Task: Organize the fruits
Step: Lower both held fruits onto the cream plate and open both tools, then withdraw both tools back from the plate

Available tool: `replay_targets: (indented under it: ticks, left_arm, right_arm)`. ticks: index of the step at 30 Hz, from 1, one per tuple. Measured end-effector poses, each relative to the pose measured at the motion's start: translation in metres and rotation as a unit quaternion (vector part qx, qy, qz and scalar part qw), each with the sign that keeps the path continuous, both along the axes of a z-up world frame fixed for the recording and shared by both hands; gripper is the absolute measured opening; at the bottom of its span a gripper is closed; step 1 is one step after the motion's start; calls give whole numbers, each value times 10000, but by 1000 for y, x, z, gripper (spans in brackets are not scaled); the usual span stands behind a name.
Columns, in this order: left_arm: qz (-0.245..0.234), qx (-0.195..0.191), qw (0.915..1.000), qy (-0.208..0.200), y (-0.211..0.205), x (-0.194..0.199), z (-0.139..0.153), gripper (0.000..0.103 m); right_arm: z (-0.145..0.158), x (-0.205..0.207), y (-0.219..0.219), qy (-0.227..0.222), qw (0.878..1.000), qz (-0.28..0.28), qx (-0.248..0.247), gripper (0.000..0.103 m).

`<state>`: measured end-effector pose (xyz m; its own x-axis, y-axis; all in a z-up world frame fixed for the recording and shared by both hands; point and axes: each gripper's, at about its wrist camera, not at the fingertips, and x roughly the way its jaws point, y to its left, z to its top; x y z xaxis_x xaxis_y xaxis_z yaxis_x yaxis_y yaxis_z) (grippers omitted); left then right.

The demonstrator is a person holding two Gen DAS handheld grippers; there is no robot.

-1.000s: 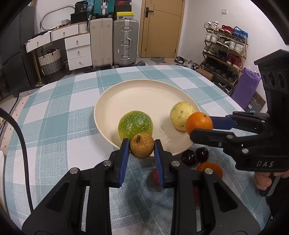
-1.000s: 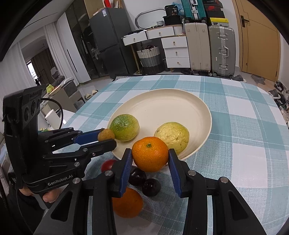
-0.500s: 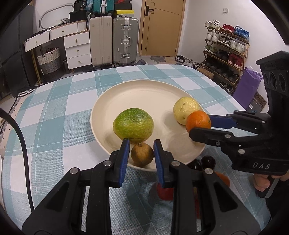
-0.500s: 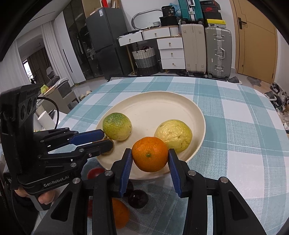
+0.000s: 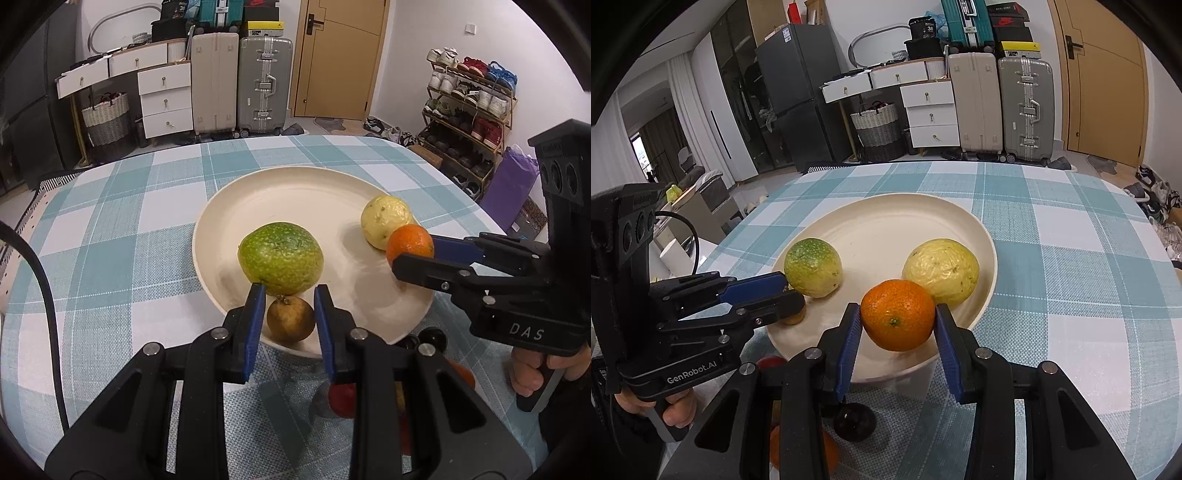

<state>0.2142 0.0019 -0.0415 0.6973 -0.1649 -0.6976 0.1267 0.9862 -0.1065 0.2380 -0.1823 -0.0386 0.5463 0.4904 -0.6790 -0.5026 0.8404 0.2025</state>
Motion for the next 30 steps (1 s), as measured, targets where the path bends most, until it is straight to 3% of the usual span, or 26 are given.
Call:
replay_targets:
  ticks: [9, 16, 22, 26, 29, 30]
  left_arm:
    - [59, 99, 9998, -174, 0, -4, 3, 25]
    - [19, 59, 9996, -268, -1, -17, 6, 31]
    - [135, 92, 9986, -500, 3, -42, 16, 63]
    - [243, 39, 9980, -589, 6, -64, 21, 85]
    - [321, 79, 9974, -637, 6, -79, 25, 90]
    - [326, 80, 9975, -629, 5, -84, 26, 96]
  right_arm:
    - [0, -1, -1, 5, 10000, -1, 7, 41]
    - [7, -15, 0, -399, 9990, -26, -220, 55]
    - [14, -27, -7, -496, 9987, -63, -140, 83]
    - [19, -37, -16, -490, 9987, -137, -14, 91]
    - [19, -43, -22, -430, 9989, -167, -1, 101]
    - [19, -45, -24, -420, 9990, -179, 2, 102]
